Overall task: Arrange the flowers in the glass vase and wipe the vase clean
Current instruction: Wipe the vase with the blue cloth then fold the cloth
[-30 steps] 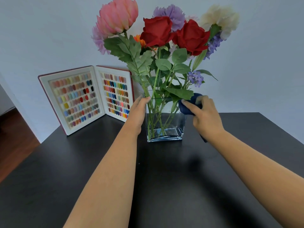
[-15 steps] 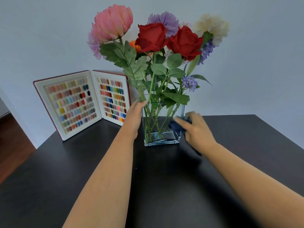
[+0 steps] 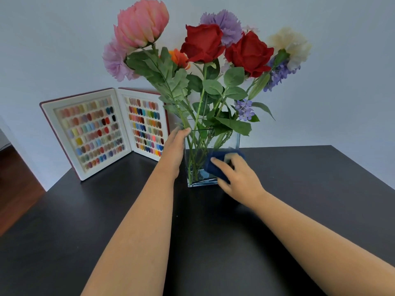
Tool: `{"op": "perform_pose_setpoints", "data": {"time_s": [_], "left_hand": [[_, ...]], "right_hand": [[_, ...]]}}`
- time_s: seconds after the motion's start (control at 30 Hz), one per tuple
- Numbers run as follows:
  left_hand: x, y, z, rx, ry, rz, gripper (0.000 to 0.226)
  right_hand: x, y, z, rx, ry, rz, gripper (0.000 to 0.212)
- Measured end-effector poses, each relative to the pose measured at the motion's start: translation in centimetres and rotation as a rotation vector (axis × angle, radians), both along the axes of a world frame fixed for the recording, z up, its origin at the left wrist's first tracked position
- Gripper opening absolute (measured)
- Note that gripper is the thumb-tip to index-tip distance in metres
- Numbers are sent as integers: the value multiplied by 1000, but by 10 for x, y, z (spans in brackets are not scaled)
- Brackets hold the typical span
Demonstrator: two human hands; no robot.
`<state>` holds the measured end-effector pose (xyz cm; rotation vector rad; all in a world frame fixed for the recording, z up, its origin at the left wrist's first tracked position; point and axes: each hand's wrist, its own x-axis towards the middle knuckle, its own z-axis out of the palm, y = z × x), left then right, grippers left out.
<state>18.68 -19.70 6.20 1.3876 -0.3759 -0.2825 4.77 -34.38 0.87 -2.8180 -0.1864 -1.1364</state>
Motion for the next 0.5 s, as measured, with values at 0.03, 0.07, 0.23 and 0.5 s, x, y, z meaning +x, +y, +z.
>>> {"op": "perform_pose_setpoints", "data": {"time_s": [0.03,0.07,0.23,0.5], "left_hand": [[0,1,0,5,5,1,94],[0,1,1,9,11,1,94],[-1,1,1,28,14,-7,94],[-1,1,1,19,-1,-22,96]], "right_hand": [[-3,-1,-2,-63,20,21,54],[-6,-1,-3,-128,43,44,55],[-3,-7,15,-123,26,56,55],[13,10,37,350,-228,-55,48]]}}
